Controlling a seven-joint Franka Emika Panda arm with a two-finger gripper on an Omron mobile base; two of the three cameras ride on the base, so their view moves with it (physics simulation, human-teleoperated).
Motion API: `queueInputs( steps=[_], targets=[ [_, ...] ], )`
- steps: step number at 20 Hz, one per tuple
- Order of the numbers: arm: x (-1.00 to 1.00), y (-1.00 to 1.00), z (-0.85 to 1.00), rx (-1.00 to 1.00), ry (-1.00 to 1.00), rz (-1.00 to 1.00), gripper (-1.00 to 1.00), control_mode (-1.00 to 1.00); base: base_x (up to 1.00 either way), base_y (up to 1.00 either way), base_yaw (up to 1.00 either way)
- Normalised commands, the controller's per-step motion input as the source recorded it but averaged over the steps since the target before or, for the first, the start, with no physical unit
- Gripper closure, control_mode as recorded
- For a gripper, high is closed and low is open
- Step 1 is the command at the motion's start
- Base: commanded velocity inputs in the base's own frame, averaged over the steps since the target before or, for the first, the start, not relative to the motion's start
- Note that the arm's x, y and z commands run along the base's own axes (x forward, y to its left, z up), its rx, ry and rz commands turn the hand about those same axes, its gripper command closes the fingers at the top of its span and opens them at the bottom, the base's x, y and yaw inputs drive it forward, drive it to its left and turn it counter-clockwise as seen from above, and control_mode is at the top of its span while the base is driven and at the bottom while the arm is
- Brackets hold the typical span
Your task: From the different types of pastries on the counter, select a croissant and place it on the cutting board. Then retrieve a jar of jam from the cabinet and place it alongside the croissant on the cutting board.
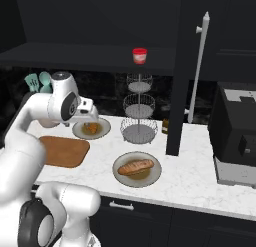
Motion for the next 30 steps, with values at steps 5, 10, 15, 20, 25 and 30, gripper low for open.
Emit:
queueInputs(
  steps=[5, 10, 15, 20, 25, 30],
  targets=[
    [0.54, 0.00, -0.07, 0.00, 0.00, 0.08, -1.00, -1.00, 0.00, 0.00, 0.00],
    [0.57, 0.01, 0.00, 0.00, 0.04, 0.03, -1.00, -1.00, 0.00, 0.00, 0.00],
    [0.14, 0.09, 0.00, 0.00, 0.01, 0.02, -1.00, -1.00, 0.00, 0.00, 0.00],
    [0.15, 0.38, -0.37, 0.00, 0.00, 0.02, -1.00, -1.00, 0.00, 0.00, 0.00],
    [0.41, 0.39, -0.40, 0.00, 0.01, 0.04, -1.00, -1.00, 0.00, 0.00, 0.00],
    [0.33, 0.04, -0.15, 0.00, 0.00, 0.01, -1.00, -1.00, 0.00, 0.00, 0.00]
  ],
)
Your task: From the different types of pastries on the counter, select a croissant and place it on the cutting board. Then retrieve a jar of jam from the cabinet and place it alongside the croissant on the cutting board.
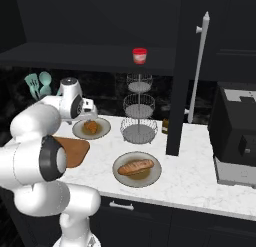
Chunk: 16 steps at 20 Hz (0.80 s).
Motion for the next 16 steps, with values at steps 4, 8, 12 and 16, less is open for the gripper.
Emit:
queueInputs(
  steps=[4, 8, 12, 16],
  targets=[
    [0.28, 0.00, -0.25, 0.00, 0.00, 0.00, -1.00, -1.00, 0.00, 0.00, 0.00],
    [0.32, 0.04, -0.26, 0.00, 0.00, 0.00, -1.00, -1.00, 0.00, 0.00, 0.00],
    [0.29, 0.03, -0.20, 0.00, 0.00, 0.00, -1.00, -1.00, 0.00, 0.00, 0.00],
    [0.27, 0.01, -0.20, 0.00, 0.00, 0.00, -1.00, -1.00, 0.00, 0.00, 0.00]
  ],
)
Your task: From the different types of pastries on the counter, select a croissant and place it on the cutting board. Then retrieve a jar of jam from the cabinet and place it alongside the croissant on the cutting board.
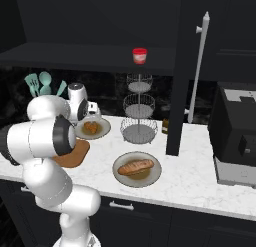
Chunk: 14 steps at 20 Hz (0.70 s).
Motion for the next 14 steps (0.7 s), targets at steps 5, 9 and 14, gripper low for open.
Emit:
queueInputs(
  steps=[5, 9, 14],
  targets=[
    [0.29, 0.02, -0.24, 0.00, 0.00, 0.01, -1.00, -1.00, 0.00, 0.00, 0.00],
    [0.34, 0.05, -0.17, 0.00, 0.00, 0.02, -1.00, -1.00, 0.00, 0.00, 0.00],
    [0.41, 0.07, -0.13, 0.00, 0.00, 0.01, -1.00, -1.00, 0.00, 0.00, 0.00]
  ],
)
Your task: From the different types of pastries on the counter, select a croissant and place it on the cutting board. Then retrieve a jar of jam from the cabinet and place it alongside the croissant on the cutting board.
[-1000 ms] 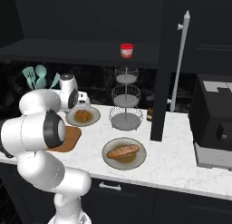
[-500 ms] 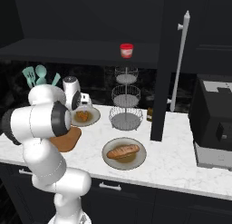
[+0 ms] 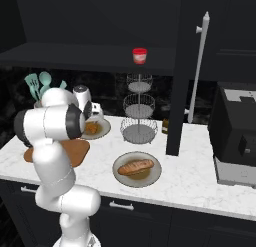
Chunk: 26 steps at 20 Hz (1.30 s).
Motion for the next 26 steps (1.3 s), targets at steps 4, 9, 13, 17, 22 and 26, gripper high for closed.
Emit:
queueInputs(
  steps=[4, 9, 13, 17, 22, 26],
  targets=[
    [0.37, 0.09, -0.23, 0.00, 0.00, 0.00, -1.00, -1.00, 0.00, 0.00, 0.00],
    [0.32, 0.12, -0.26, -0.01, 0.00, 0.00, -1.00, -1.00, 0.00, 0.00, 0.00],
    [0.34, 0.00, -0.08, -0.02, 0.00, 0.00, -1.00, -1.00, 0.00, 0.00, 0.00],
    [0.21, 0.00, -0.14, -0.02, 0.00, 0.00, -1.00, -1.00, 0.00, 0.00, 0.00],
    [0.00, 0.00, -0.26, 0.00, 0.00, 0.00, -1.00, -1.00, 0.00, 0.00, 0.00],
    [0.00, 0.00, -0.25, 0.00, 0.00, 0.00, -1.00, -1.00, 0.00, 0.00, 0.00]
  ],
)
